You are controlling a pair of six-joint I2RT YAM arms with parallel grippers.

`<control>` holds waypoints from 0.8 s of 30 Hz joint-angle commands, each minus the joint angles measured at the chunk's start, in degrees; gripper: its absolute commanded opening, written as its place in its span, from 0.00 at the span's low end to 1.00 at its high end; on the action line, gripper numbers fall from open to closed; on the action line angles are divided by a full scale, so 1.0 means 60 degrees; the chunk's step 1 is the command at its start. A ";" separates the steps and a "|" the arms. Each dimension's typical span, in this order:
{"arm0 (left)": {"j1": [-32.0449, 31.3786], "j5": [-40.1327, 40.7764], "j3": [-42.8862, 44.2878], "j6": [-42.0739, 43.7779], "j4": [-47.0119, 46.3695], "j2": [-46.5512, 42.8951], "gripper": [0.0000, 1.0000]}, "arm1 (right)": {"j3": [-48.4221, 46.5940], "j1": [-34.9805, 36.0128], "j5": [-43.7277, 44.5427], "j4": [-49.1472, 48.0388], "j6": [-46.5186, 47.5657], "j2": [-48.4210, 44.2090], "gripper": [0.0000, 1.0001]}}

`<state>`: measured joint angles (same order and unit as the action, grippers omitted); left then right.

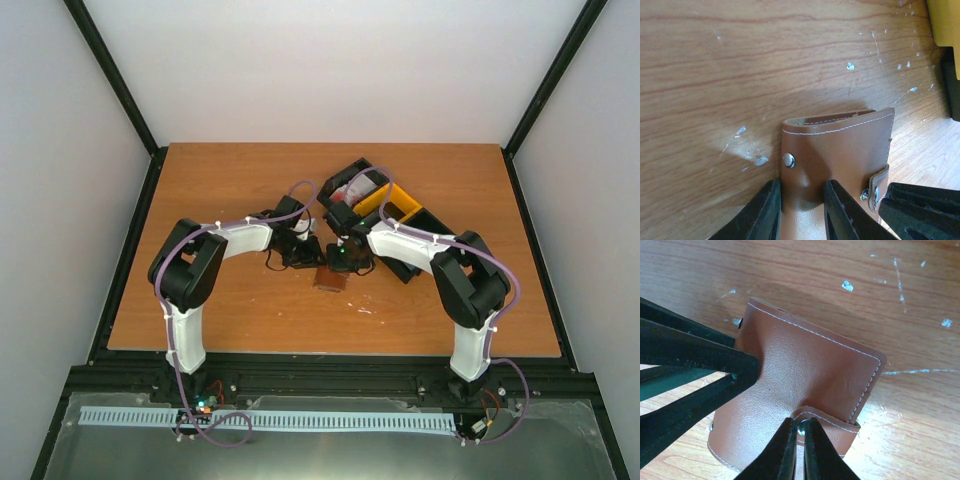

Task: Put the credit cards into the card holder
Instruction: Close the card holder at the center of the board.

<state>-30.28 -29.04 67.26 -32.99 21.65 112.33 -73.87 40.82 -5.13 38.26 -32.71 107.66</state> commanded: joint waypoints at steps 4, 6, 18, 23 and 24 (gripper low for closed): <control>-0.0138 0.0813 -0.0375 0.0219 0.0843 0.0873 0.26 | 0.0082 0.0067 -0.0043 0.0085 0.0024 0.0230 0.07; -0.0138 0.0820 -0.0371 0.0223 0.0845 0.0880 0.26 | 0.0080 0.0067 -0.0091 0.0084 0.0044 0.0279 0.07; -0.0130 0.0809 -0.0356 0.0240 0.0862 0.0914 0.26 | 0.0214 0.0067 -0.0178 0.0023 0.0061 0.0510 0.06; -0.0138 0.0802 -0.0342 0.0255 0.0861 0.0931 0.26 | 0.0339 0.0065 -0.0182 0.0032 0.0076 0.0581 0.06; -0.0138 0.0810 -0.0342 0.0253 0.0860 0.0923 0.26 | 0.0344 0.0067 -0.0180 0.0038 0.0076 0.0616 0.06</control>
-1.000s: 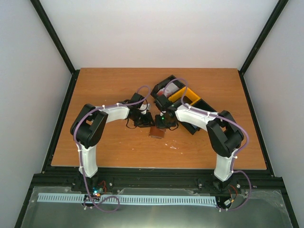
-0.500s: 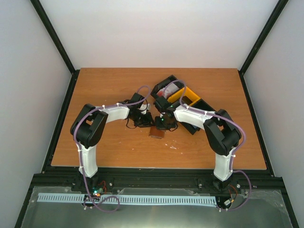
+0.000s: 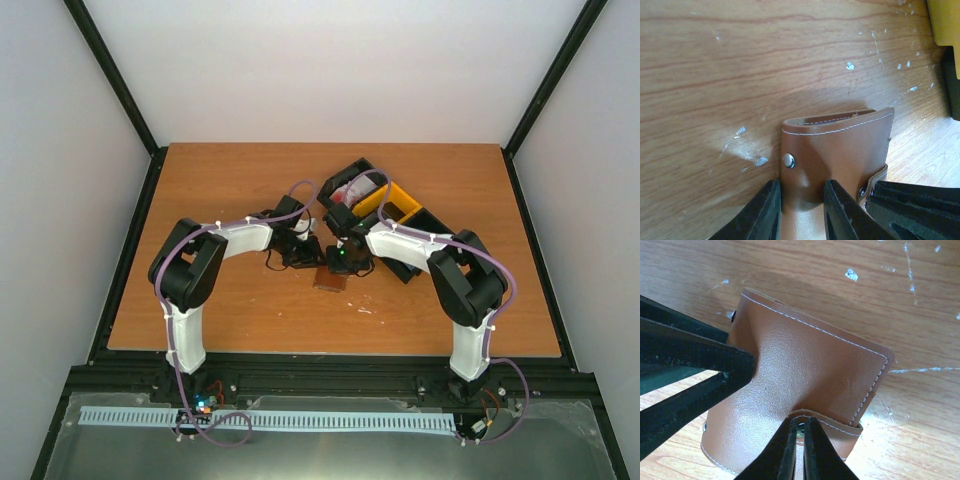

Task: Put the credit cards into the card holder
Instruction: Close the card holder at the center of the board.

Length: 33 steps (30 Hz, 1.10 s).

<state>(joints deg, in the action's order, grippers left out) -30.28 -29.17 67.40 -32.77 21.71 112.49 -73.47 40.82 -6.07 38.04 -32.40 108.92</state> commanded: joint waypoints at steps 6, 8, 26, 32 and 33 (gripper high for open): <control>-0.0135 0.0825 -0.0364 0.0200 0.0849 0.0899 0.26 | 0.0174 0.0082 0.0074 0.0206 0.0079 0.0622 0.06; -0.0138 0.0820 -0.0364 0.0204 0.0842 0.0910 0.26 | 0.0122 0.0082 0.0122 0.0274 0.0108 0.0713 0.06; -0.0124 0.0819 -0.0327 0.0238 0.0885 0.0943 0.26 | -0.0286 0.0176 0.0329 0.0520 0.0063 0.1490 0.04; -0.0109 0.0811 -0.0320 0.0262 0.0883 0.0936 0.25 | -0.0235 0.0304 0.0435 0.0378 -0.0001 0.1783 0.04; -0.0109 0.0812 -0.0332 0.0262 0.0879 0.0934 0.25 | -0.0224 0.0333 0.0472 0.0352 -0.0015 0.1816 0.04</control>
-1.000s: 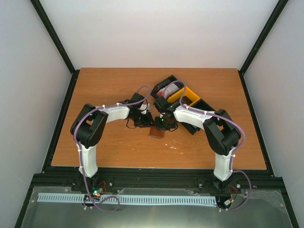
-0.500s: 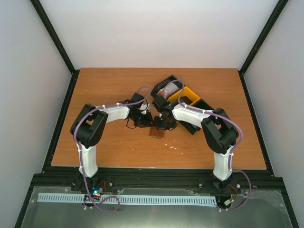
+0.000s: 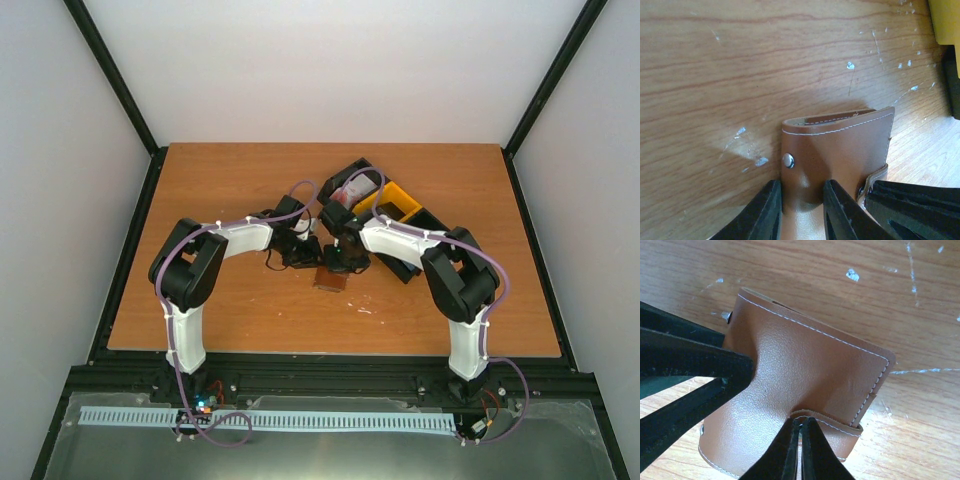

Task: Put the credit cards into the card holder
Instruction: Close the card holder at the center of the board.

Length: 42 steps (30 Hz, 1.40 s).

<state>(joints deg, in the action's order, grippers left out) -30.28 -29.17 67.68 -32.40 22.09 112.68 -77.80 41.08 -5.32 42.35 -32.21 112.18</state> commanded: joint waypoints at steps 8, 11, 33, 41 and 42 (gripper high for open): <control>-0.0037 0.0669 -0.0466 0.0222 0.0750 0.0886 0.23 | 0.0773 0.0360 0.0419 -0.0761 -0.0076 0.1375 0.03; 0.0004 0.0574 -0.0526 0.0228 0.0700 0.0884 0.23 | 0.0926 0.0375 0.0533 -0.1033 -0.0037 0.1342 0.03; 0.0217 0.0324 -0.0732 0.0227 0.0573 0.0636 0.23 | 0.1049 0.0363 0.0517 -0.1371 -0.0096 0.0609 0.03; 0.0670 0.0071 -0.0614 0.0210 0.0465 -0.0231 0.30 | 0.0277 0.0153 -0.0099 -0.2386 -0.0099 -0.1322 0.14; 0.0712 0.0035 -0.0539 0.0249 0.0483 -0.0407 0.31 | 0.0112 0.0115 -0.0101 -0.2380 -0.0093 -0.1479 0.15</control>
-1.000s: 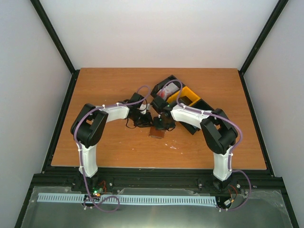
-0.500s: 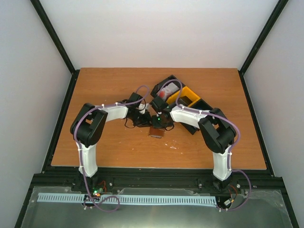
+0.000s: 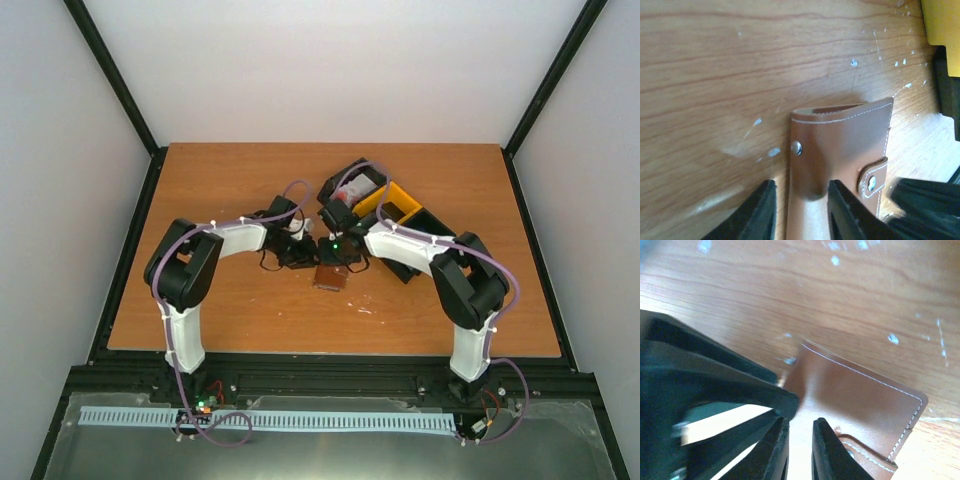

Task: Put the credit cards into the card holder
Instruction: Close the card holder at the center of the board, then reset both arms

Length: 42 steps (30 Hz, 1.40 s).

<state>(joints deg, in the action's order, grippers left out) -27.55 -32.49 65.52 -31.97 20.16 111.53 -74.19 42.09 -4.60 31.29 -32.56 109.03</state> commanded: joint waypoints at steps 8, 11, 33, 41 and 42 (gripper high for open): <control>0.0623 0.0919 -0.0253 0.0192 0.0686 -0.2294 0.49 | 0.0990 -0.0682 0.1047 -0.0003 -0.0976 -0.3533 0.20; 0.0707 0.1408 -0.0713 0.0240 0.0508 -0.3499 0.57 | 0.1873 -0.0868 0.2002 0.0487 -0.1184 -0.4825 0.26; 0.0769 0.6424 -0.0454 0.0916 0.2386 -1.2564 1.00 | 0.1186 -0.1104 0.5719 0.6199 -0.0439 -1.2838 0.86; 0.0769 0.7470 0.0402 0.1242 0.2880 -1.3524 1.00 | 0.0281 -0.1107 0.6070 0.6443 -0.0066 -1.3879 0.98; 0.0769 0.7519 0.0460 0.1241 0.2990 -1.3556 1.00 | 0.0288 -0.1098 0.6064 0.6407 -0.0034 -1.3931 0.99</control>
<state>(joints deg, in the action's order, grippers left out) -23.18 8.45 66.24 -26.39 33.93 30.61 -72.03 35.66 29.65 67.26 -34.28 26.28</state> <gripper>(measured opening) 0.997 0.976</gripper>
